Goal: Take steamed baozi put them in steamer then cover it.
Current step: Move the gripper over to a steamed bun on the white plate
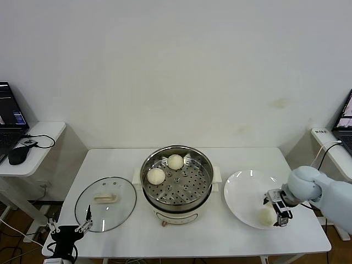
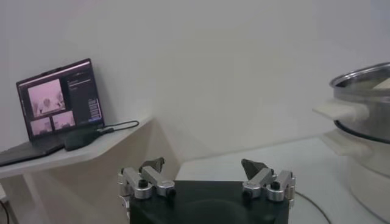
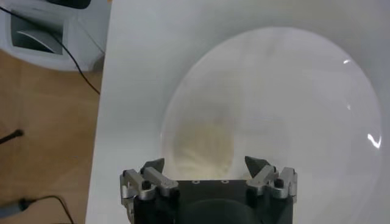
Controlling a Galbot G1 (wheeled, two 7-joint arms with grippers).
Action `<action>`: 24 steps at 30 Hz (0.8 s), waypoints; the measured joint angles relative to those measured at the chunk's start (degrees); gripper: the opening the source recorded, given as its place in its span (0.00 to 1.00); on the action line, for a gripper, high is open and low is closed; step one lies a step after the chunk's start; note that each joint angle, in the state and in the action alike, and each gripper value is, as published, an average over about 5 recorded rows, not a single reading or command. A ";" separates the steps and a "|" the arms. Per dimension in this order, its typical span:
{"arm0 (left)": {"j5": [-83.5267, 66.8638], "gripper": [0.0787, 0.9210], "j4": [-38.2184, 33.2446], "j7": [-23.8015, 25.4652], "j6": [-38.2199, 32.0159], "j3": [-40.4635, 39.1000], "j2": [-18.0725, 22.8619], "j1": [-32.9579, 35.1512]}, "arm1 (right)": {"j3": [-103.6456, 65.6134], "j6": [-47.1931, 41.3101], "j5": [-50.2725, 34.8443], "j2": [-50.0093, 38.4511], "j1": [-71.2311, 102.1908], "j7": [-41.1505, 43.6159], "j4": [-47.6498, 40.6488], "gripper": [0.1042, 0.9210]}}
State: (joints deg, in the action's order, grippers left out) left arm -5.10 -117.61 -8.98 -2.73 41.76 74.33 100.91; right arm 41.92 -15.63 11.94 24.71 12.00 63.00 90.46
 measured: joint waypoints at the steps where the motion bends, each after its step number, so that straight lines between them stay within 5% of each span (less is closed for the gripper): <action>1: -0.01 0.88 0.03 0.00 0.00 0.01 0.01 -0.02 | -0.06 -0.09 0.02 0.16 0.07 0.01 -0.24 0.83; 16: -0.15 0.88 0.36 -0.01 0.00 0.00 0.10 -0.40 | -0.37 -1.25 -0.64 1.03 0.34 0.80 -1.34 0.57; 24: -0.27 0.88 0.41 -0.01 -0.02 -0.06 -0.02 -0.53 | -0.38 -1.39 -1.88 0.48 -1.89 1.99 -0.80 0.54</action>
State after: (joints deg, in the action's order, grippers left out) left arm -5.37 -117.20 -8.99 -2.75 41.70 74.31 100.39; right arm 41.53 -17.02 10.06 25.19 10.11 64.99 89.66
